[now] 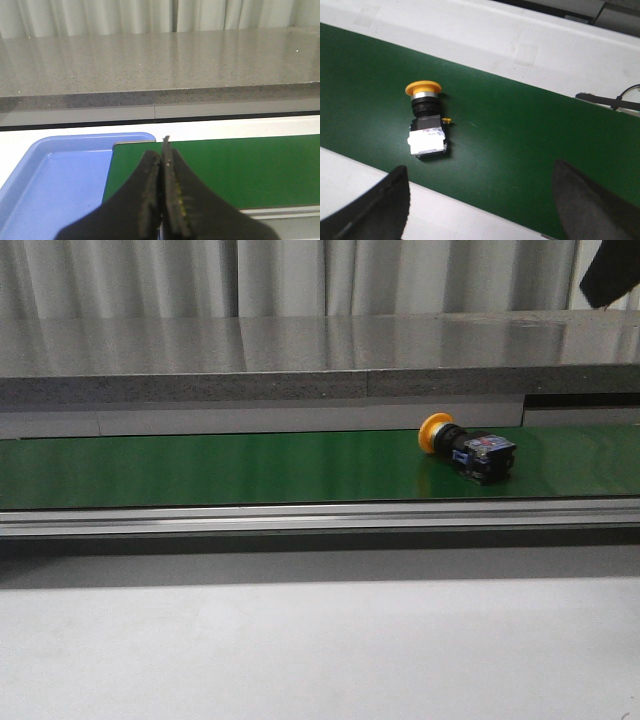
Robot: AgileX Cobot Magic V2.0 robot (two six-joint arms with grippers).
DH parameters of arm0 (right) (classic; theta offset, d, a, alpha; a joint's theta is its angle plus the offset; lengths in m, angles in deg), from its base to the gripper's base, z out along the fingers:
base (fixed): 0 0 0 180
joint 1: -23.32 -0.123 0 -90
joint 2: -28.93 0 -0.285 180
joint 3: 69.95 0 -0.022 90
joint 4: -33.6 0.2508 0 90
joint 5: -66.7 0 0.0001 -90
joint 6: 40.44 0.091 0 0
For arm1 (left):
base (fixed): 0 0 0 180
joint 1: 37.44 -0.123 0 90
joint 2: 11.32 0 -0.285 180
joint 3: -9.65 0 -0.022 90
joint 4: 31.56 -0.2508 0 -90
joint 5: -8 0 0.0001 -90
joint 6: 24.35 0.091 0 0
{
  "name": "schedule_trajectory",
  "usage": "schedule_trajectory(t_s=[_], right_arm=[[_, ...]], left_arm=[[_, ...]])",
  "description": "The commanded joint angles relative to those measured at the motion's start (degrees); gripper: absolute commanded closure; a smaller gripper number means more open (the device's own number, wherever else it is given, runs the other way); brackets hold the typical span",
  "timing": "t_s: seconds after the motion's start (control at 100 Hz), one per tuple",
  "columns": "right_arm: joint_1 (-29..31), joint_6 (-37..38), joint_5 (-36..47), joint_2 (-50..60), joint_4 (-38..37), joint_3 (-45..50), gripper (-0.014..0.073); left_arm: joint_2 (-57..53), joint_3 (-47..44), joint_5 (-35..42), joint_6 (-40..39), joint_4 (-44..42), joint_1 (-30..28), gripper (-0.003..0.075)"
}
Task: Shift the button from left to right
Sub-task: 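Lower the right gripper onto the button and grasp it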
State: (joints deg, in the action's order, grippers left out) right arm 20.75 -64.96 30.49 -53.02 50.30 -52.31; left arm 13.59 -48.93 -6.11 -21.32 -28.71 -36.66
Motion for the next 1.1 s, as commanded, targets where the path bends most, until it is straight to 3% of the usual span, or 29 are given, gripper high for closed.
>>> schedule_trajectory(t_s=[0.0, 0.28, 0.8, 1.09], right_arm=[[-0.31, -3.8, 2.14, -2.02, 1.3, -2.9, 0.0013], [-4.29, -10.45, 4.86, -10.91, 1.23, -5.09, 0.0013], [-4.23, -10.59, 6.9, -23.07, 1.07, -7.2, 0.002], [-4.23, -10.48, 5.57, -23.76, 1.12, -7.27, 0.0328]], left_arm=[[0.39, 1.51, 4.3, -0.49, 0.47, 0.36, 0.0741], [0.39, 1.51, 4.3, -0.49, 0.47, 0.36, 0.0741], [0.39, 1.51, 4.3, -0.49, 0.47, 0.36, 0.0741], [0.39, 1.51, 4.3, -0.49, 0.47, 0.36, 0.0741]])
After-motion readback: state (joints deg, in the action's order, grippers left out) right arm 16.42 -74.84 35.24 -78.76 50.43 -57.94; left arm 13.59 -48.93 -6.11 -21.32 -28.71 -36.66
